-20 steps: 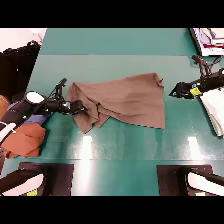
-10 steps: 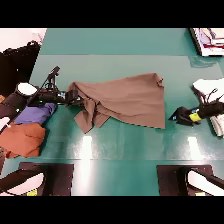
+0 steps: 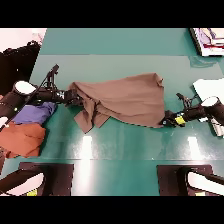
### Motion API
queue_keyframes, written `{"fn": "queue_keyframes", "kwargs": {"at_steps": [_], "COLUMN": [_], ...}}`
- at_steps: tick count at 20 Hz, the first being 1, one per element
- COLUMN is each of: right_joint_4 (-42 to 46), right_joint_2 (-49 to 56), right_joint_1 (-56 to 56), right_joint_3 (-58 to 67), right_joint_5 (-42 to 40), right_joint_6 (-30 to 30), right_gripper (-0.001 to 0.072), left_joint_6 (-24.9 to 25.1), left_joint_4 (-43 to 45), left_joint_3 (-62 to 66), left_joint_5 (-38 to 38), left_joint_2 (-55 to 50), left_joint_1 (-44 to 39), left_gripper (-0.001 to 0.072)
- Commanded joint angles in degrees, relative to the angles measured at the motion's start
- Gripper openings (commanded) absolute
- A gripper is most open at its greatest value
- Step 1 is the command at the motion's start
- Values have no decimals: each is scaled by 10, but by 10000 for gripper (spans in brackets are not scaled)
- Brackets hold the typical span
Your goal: Fold the shirts.
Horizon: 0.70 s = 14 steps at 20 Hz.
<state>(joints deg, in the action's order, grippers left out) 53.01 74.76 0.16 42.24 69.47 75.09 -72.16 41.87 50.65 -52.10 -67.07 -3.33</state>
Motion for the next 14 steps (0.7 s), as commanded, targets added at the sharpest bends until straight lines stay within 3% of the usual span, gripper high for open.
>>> {"fn": "queue_keyframes", "kwargs": {"at_steps": [1,6,14], "right_joint_4": [-4,-5,-5], "right_joint_2": [-14,-140,-262], "right_joint_1": [12,-43,-173], "right_joint_3": [40,219,557], "right_joint_5": [14,25,4], "right_joint_6": [-2,-2,-2], "right_gripper": [14,13,14], "left_joint_6": [-21,-29,-47], "left_joint_4": [61,76,77], "left_joint_3": [32,207,608], "left_joint_5": [-31,-160,-162], "left_joint_2": [39,146,198], "left_joint_1": [7,99,141], "left_gripper": [25,26,25]}}
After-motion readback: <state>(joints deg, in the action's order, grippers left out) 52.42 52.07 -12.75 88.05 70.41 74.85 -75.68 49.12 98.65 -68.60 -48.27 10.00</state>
